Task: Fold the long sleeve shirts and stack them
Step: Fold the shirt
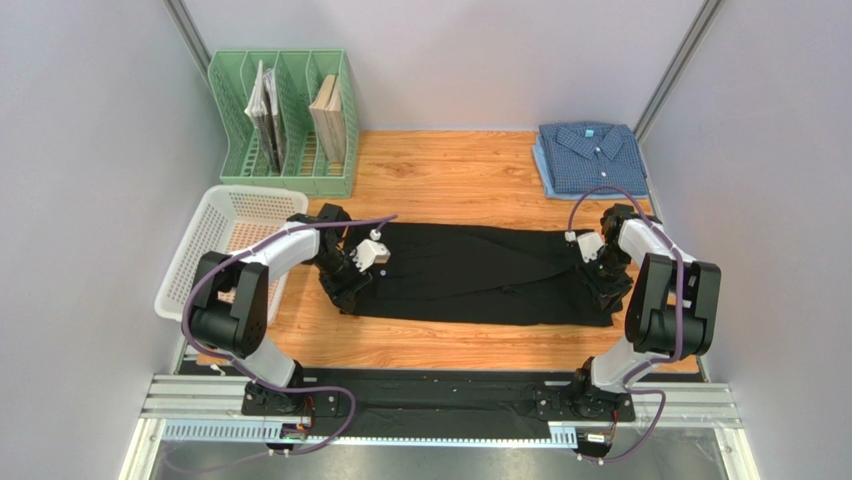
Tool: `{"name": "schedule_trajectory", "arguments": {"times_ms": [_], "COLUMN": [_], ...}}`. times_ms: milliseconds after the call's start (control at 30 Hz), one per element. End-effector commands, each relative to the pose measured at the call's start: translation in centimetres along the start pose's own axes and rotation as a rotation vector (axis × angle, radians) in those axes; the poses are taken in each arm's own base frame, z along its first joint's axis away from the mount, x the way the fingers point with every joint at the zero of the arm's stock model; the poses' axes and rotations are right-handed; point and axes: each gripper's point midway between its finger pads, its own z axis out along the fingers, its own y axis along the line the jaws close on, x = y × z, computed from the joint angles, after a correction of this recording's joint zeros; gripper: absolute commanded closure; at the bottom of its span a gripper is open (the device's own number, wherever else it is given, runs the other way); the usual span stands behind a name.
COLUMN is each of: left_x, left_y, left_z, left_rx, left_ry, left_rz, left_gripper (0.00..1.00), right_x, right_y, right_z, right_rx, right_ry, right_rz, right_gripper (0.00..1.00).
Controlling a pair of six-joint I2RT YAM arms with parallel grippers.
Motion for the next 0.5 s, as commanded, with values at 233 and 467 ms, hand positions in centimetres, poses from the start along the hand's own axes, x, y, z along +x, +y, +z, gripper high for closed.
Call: {"name": "schedule_trajectory", "arguments": {"times_ms": [233, 467], "left_x": [1.2, 1.1], "left_y": [1.7, 3.4], "left_z": [1.5, -4.5], "left_rx": [-0.085, -0.25], "left_ry": [0.134, 0.21], "left_rz": [0.077, 0.128], "left_gripper": [0.85, 1.0], "right_x": [-1.2, -1.8], "right_y": [-1.4, -3.1], "right_z": [3.5, 2.9], "right_rx": [0.008, 0.078], "right_ry": [0.018, 0.021], "right_rz": [0.005, 0.001], "right_gripper": [0.67, 0.68]}}
